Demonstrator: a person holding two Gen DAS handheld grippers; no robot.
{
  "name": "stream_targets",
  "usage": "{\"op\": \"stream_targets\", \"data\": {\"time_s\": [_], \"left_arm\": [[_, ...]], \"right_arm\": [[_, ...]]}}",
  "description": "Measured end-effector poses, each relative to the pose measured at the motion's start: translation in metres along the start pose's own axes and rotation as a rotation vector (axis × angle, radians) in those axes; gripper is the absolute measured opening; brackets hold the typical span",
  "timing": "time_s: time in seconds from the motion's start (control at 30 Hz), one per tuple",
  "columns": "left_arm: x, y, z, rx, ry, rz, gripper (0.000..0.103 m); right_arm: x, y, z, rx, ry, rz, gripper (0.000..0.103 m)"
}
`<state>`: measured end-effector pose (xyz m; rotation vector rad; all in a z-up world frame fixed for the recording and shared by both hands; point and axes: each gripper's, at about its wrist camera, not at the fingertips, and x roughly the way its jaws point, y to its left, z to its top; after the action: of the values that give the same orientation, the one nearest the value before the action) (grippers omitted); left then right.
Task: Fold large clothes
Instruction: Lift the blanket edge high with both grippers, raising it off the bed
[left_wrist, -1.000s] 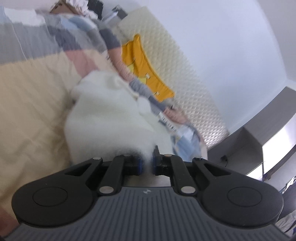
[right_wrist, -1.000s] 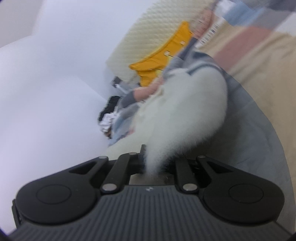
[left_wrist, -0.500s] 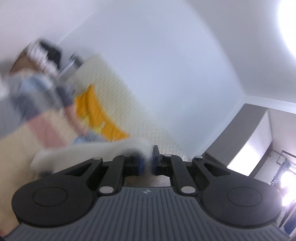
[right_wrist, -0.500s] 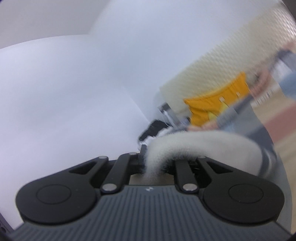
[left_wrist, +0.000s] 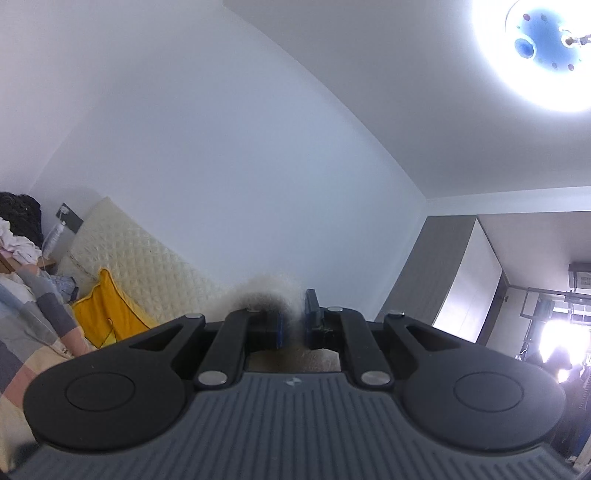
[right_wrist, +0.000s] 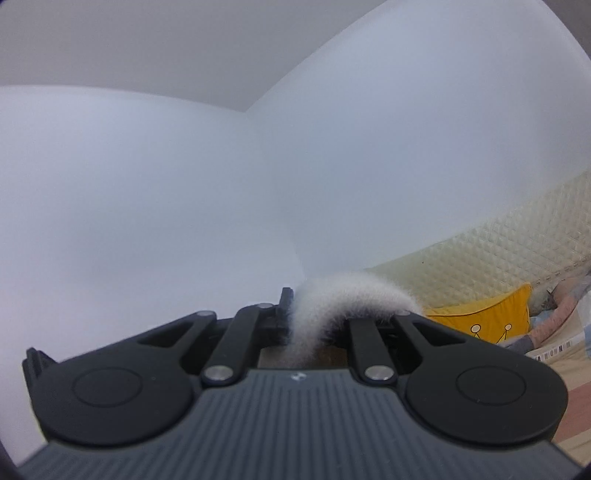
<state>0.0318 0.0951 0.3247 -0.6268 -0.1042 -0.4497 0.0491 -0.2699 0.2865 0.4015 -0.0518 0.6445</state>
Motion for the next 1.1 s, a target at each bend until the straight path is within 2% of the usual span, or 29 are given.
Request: {"op": "stream_targets", "data": {"time_s": [0.17, 0.33, 0.4, 0.53, 0.63, 0.73, 0.9, 1.1], "left_arm": [[0.054, 0.018, -0.004, 0.017, 0.038, 0.029, 0.012], [0.12, 0.076, -0.049, -0.027, 0.139, 0.102, 0.013], [0.141, 0.099, -0.074, -0.05, 0.189, 0.134, 0.013], [0.194, 0.152, -0.127, -0.025, 0.291, 0.192, 0.013], [0.232, 0.203, -0.169, -0.051, 0.349, 0.219, 0.013], [0.287, 0.263, -0.217, -0.062, 0.401, 0.242, 0.013], [0.377, 0.356, -0.297, -0.053, 0.489, 0.276, 0.013], [0.452, 0.449, -0.39, -0.055, 0.633, 0.353, 0.013]], "right_arm": [[0.04, -0.032, 0.005, -0.011, 0.039, -0.057, 0.014], [0.09, -0.097, -0.044, 0.01, 0.128, -0.136, 0.014], [0.11, -0.128, -0.065, 0.044, 0.172, -0.162, 0.014], [0.154, -0.188, -0.101, 0.094, 0.252, -0.228, 0.014], [0.182, -0.233, -0.132, 0.14, 0.314, -0.267, 0.014], [0.209, -0.272, -0.162, 0.168, 0.353, -0.292, 0.014], [0.252, -0.343, -0.215, 0.167, 0.406, -0.326, 0.014], [0.287, -0.414, -0.286, 0.168, 0.484, -0.378, 0.014]]}}
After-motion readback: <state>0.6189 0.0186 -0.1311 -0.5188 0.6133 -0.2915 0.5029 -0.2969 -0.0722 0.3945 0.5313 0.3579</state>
